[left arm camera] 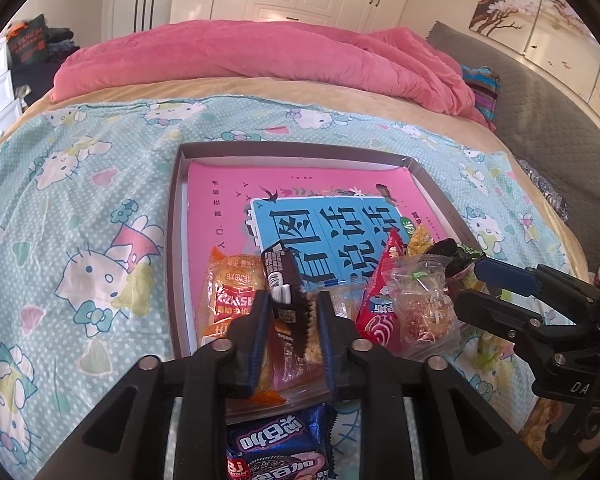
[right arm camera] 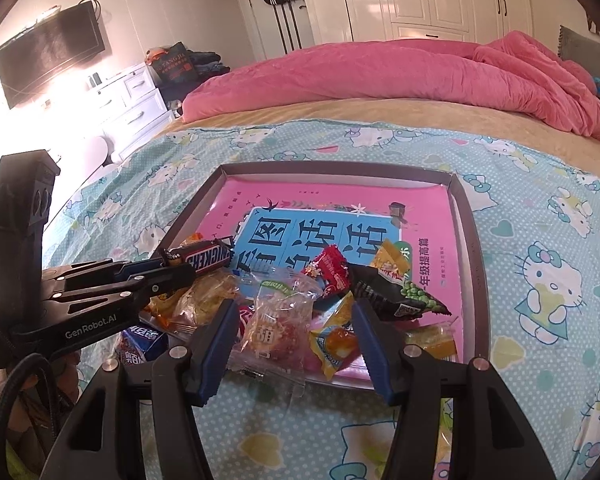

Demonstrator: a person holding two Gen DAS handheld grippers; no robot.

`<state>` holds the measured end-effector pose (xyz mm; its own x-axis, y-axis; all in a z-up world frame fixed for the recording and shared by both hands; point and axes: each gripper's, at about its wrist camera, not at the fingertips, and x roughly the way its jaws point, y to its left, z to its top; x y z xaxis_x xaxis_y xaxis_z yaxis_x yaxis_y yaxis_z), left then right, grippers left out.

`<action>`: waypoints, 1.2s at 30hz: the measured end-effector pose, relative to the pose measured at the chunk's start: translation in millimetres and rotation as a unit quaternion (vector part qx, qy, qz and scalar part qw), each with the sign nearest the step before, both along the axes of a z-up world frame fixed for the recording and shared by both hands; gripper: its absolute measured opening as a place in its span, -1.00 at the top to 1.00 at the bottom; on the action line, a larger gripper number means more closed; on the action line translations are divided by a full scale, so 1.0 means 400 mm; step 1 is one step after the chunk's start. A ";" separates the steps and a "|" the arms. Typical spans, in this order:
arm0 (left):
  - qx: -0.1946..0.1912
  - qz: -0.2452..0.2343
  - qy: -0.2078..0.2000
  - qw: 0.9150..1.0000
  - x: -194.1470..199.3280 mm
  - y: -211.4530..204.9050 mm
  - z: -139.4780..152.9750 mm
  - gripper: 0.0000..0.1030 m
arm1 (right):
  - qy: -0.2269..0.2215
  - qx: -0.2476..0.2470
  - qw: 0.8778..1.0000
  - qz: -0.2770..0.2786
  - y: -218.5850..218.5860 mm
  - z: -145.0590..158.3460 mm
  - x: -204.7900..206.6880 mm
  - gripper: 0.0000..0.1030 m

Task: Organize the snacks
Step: 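Lower and release the Snickers bar in the tray while the right tool releases the cake bag, then move both open tools back toward the blue biscuit pack and green roll bag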

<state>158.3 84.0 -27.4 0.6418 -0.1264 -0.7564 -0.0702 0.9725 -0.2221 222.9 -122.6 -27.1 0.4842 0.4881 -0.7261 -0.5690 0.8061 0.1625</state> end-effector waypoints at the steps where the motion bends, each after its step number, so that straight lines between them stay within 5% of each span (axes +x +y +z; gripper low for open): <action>1: 0.001 0.001 -0.001 1.000 -0.002 0.001 0.001 0.34 | -0.001 0.001 1.000 -0.001 -0.002 0.002 0.000 -0.13; 24: -0.014 0.030 -0.048 0.998 -0.040 0.033 0.078 -0.41 | -0.019 0.024 0.999 -0.040 -0.083 0.040 -0.004 -0.30; 36: -0.010 0.044 -0.038 0.998 -0.092 0.054 0.100 -0.48 | -0.025 0.045 0.996 -0.075 -0.163 0.055 -0.015 -0.48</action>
